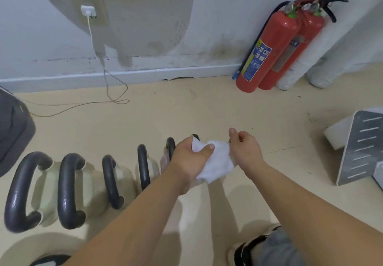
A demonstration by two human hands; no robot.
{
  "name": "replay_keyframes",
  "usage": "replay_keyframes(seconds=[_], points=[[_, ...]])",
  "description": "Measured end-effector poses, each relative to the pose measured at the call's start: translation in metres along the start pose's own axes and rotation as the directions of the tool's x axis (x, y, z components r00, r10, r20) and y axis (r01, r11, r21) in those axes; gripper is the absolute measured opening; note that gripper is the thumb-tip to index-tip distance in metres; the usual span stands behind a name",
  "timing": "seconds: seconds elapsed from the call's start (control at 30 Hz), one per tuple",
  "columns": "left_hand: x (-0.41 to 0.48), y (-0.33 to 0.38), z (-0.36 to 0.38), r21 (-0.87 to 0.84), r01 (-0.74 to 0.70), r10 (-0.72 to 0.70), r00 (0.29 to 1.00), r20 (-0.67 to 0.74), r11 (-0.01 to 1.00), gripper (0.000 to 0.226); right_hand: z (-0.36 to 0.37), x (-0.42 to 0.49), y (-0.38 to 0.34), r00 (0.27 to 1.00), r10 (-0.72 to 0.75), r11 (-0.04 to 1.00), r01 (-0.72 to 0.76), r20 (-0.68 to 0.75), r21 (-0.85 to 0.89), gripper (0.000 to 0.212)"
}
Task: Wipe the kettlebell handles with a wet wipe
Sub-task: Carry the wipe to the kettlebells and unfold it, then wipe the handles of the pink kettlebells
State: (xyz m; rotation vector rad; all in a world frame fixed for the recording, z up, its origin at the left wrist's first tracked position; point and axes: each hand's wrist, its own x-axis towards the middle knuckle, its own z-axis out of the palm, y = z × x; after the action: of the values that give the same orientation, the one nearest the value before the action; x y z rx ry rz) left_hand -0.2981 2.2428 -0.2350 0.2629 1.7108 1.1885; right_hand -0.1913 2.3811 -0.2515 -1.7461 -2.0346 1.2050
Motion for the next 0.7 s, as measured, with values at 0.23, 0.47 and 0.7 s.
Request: replay_keyframes(seconds=[0.23, 0.47, 0.7], points=[[-0.024, -0.050, 0.035, -0.099, 0.178, -0.155, 0.966, 0.206, 0.979, 0.009, 0.001, -0.019, 0.042, 0.988, 0.095, 0.959, -0.059, 0.118, -0.276, 0.048], [-0.018, -0.034, 0.054, -0.226, 0.201, -0.164, 0.972, 0.169, 0.953, 0.012, 0.010, -0.041, 0.037, 0.758, 0.259, 0.886, -0.434, 0.599, 0.165, 0.056], [-0.008, -0.036, 0.047, -0.259, 0.141, -0.104, 0.983, 0.151, 0.955, 0.041, 0.017, -0.018, 0.041, 0.899, 0.424, 0.850, -0.436, 0.105, 0.296, 0.041]])
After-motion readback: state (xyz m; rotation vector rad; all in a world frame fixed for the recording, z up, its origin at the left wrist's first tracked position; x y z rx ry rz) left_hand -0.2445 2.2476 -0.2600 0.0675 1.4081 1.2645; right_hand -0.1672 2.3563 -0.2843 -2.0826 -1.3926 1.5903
